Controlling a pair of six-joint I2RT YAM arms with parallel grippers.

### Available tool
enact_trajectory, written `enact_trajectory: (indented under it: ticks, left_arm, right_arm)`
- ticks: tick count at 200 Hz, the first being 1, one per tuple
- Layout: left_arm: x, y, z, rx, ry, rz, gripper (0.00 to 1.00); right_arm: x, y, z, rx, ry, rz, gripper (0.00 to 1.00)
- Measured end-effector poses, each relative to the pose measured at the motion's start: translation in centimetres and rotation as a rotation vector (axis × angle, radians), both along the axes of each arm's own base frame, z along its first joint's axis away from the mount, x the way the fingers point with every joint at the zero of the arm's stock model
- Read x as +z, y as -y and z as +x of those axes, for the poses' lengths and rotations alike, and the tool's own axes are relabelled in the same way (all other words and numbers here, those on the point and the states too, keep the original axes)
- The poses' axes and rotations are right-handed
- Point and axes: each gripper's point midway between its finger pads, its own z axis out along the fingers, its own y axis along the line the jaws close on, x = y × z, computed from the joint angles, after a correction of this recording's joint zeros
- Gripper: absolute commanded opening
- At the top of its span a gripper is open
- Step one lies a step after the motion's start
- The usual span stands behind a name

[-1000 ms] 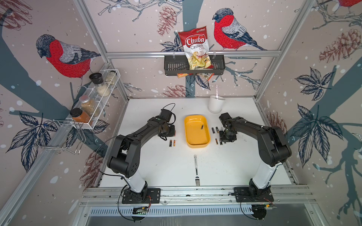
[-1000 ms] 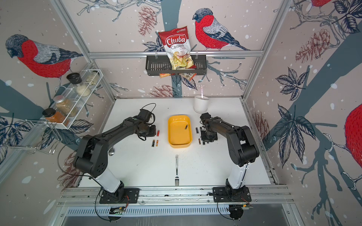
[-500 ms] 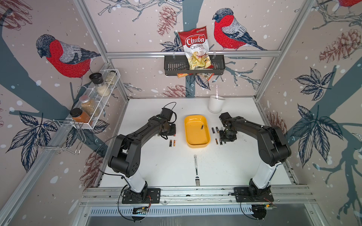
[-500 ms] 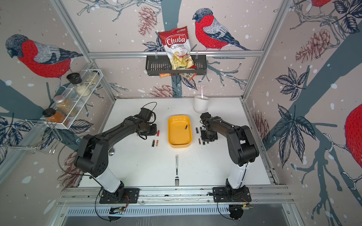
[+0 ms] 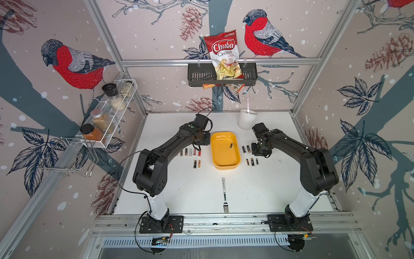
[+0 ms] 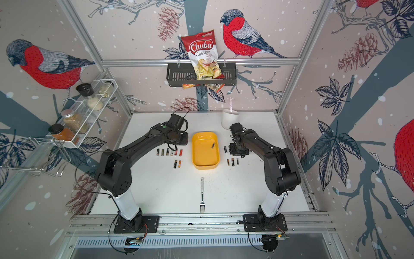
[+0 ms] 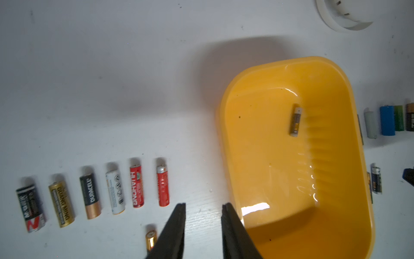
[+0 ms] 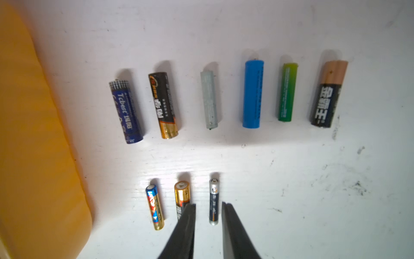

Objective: Take the batteries out of the storage box
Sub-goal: Place the battery at the center of the board.

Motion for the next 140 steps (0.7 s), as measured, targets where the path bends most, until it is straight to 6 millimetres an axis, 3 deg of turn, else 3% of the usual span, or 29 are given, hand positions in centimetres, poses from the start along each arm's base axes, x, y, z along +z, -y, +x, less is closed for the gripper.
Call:
enact_trajectory:
  ticks: [55,113,140]
  left_arm:
    - [-1.6,5.3,2.2,-0.095,-0.010,0.015,0.32]
    - [-4.1,10.6,3.0,-0.183,-0.046,-0.001,0.32]
    - [-4.9,12.2,3.1,-0.212,-0.053,0.005,0.32]
  right_arm:
    - [1.0,-0.7,0.6,-0.013,0.020,0.040,0.28]
    - [2.1,-0.7,1.9,-0.032,0.046,0.072,0.27]
    - [2.2,-0.4,2.0,-0.038,0.046,0.075,0.28]
